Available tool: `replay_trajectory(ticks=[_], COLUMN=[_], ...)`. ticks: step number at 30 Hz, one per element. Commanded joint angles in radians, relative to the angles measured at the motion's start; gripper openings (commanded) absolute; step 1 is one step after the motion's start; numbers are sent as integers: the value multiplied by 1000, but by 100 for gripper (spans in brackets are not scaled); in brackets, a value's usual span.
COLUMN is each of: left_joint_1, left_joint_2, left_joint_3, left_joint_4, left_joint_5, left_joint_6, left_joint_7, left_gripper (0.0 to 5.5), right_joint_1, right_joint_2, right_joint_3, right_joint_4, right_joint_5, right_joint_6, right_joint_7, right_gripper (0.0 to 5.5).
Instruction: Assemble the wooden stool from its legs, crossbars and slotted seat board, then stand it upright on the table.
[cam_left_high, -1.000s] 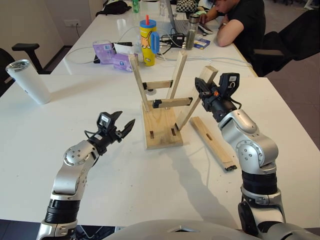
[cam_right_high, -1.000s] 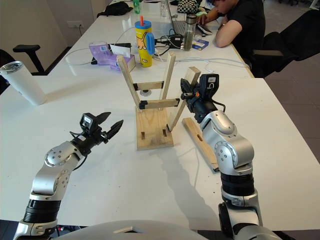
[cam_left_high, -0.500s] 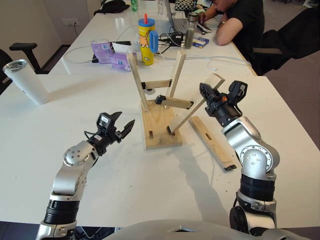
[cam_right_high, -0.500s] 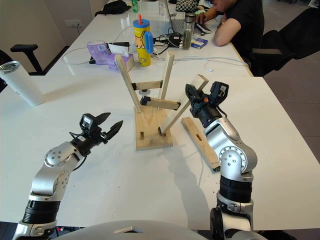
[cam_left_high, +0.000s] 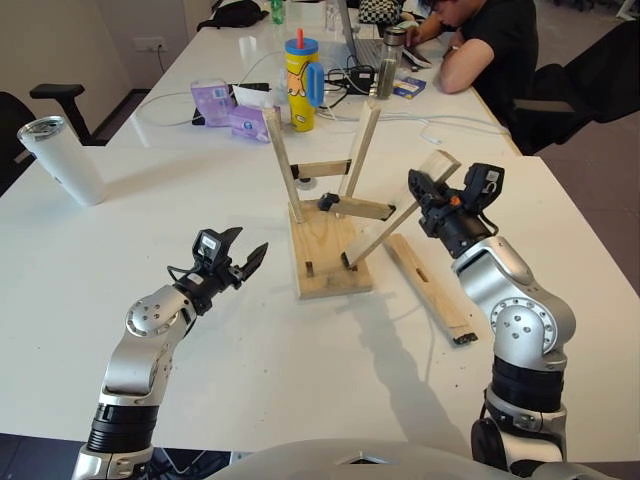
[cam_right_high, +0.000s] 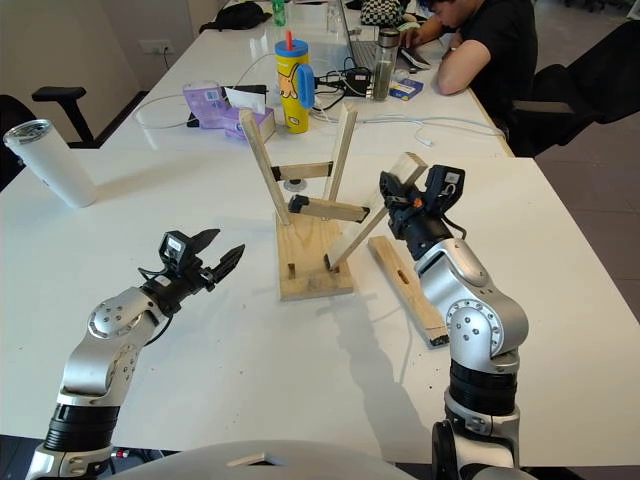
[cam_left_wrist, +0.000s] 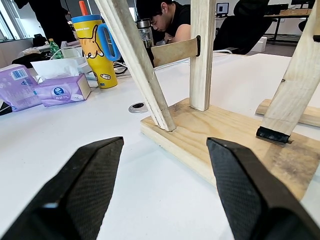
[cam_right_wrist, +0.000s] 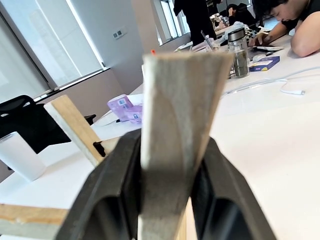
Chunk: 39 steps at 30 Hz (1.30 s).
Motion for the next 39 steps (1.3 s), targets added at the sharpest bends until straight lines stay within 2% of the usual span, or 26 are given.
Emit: replay_trajectory(ticks=[1,10,17,21,25,34,39], left_joint_1=[-3,-4,5,5,4,5,6], left_joint_2=[9,-3,-9,-13,-14,-14,-16], left_joint_3=[9,5,6,5,5,5,4], left_joint_4=[-14,-10,-16,-18,-17,-20,-21], left_joint_5=[6,11,12,12,12,12,12], left_joint_6=[7,-1,-4,-5,-6,-7,-7], left_joint_7=[3,14,26,30,30,30,31], left_gripper=[309,309,309,309,309,309,309], right_joint_1=[100,6,-32,-63,-77,-159,-127], right_joint_2=[-7,-48,-161,-186,-214,-208,-237], right_joint_3=[-111,-255,-260,-311,-314,-517,-479], right_joint_4=[132,344,486,586,619,710,680], right_joint_5=[34,243,250,321,314,569,552], right_joint_6=[182,136,140,163,162,227,272], right_joint_7=[-89,57,189,253,296,281,314], right_gripper=[107,107,107,107,107,103,103])
